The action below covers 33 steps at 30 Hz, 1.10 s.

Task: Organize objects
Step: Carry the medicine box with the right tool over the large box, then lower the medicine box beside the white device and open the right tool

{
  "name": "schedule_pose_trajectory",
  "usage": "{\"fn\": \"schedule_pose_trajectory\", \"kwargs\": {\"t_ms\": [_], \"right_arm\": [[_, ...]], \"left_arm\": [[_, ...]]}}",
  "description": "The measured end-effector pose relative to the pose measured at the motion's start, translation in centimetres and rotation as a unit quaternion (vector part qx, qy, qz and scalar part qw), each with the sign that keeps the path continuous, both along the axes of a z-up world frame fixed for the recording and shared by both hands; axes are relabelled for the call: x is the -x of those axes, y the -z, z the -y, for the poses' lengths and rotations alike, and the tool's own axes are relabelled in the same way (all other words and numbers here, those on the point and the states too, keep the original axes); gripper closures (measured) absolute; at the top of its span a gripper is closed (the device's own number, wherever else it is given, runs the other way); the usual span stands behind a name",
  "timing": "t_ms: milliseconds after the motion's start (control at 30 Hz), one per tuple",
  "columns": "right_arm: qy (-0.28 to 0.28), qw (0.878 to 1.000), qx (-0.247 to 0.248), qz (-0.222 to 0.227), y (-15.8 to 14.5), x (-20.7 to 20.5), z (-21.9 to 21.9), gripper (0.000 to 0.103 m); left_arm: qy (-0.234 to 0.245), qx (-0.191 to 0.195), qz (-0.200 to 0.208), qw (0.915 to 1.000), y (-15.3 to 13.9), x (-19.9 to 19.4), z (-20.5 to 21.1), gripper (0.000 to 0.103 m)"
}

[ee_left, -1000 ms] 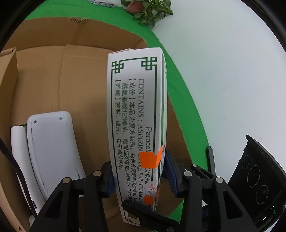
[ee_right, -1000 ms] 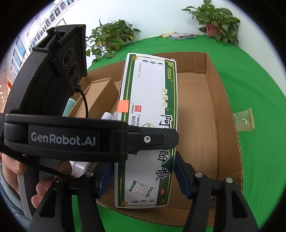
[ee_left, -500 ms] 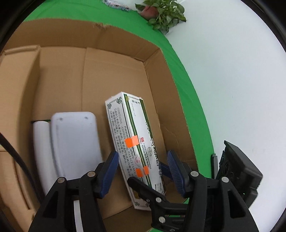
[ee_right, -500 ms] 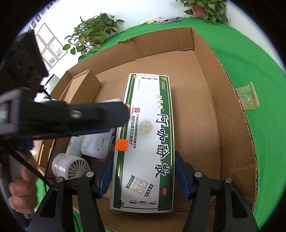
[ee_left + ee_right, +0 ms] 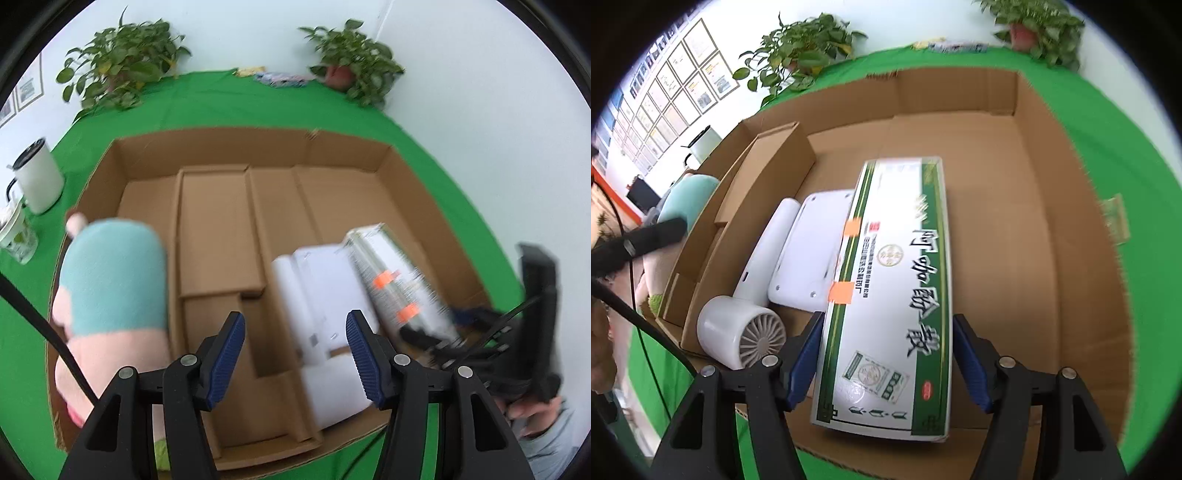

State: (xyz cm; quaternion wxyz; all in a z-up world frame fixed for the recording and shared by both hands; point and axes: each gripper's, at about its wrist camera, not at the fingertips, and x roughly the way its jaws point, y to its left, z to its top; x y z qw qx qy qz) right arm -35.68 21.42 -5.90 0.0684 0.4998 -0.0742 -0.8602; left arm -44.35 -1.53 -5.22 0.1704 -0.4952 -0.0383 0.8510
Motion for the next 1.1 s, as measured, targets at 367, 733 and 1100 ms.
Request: {"fn": "schedule_pose_trajectory", "kwargs": {"t_ms": [367, 733, 1100], "right_arm": [[0.006, 1.0, -0.021, 0.008, 0.5, 0.6, 1.7, 0.038], [-0.008, 0.998, -0.052, -0.033, -1.0, -1.2, 2.2, 0.037], [0.038, 0.96, -0.084, -0.265, -2.7, -10.0, 4.7, 0.02]], "left_arm": [[-0.027, -0.024, 0.041, 0.9985, 5.2, -1.8, 0.4, 0.048], [-0.088, -0.044, 0.059, 0.9934, 4.5, -2.8, 0.3, 0.047], [-0.13, 0.081, -0.211, 0.9655, -0.5, -11.9, 1.5, 0.003]]}}
